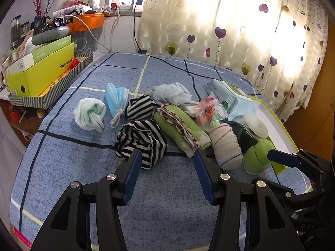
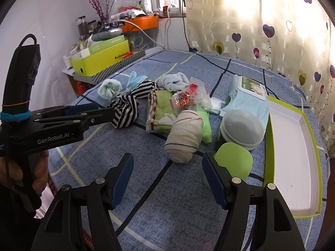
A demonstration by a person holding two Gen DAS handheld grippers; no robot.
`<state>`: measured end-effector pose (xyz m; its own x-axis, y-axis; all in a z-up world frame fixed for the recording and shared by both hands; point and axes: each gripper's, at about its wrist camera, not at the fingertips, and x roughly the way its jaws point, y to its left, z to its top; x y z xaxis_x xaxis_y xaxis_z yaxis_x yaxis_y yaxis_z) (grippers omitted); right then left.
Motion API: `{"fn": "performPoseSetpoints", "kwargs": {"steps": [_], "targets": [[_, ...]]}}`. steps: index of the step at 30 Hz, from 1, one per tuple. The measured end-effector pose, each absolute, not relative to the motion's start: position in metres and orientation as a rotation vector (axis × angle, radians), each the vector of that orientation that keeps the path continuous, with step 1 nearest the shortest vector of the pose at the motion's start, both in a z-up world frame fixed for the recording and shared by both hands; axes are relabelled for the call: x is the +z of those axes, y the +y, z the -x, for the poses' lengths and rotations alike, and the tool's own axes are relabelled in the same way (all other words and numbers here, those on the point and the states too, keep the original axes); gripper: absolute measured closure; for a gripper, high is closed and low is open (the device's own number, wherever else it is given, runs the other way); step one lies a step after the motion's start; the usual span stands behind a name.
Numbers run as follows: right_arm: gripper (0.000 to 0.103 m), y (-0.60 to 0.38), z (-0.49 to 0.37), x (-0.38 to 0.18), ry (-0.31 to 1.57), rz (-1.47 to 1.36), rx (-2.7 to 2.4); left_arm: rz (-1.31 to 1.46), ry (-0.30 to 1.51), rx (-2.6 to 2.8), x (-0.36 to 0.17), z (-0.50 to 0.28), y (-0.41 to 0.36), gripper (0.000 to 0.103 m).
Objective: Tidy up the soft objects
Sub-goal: 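Grasp the striped sock ball with left tool while right tool grasps the white rolled sock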
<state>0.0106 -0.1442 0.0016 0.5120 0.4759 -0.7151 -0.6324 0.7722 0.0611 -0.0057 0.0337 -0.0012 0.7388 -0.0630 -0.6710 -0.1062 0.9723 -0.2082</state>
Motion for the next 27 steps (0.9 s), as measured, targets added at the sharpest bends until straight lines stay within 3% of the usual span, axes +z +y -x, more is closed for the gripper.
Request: {"fn": "performPoseSetpoints", "kwargs": {"steps": [27], "targets": [[0.035,-0.099,-0.060,-0.019,0.858,0.326,0.592,0.305,0.770,0.040,-0.027,-0.027,0.084,0.050]]}}
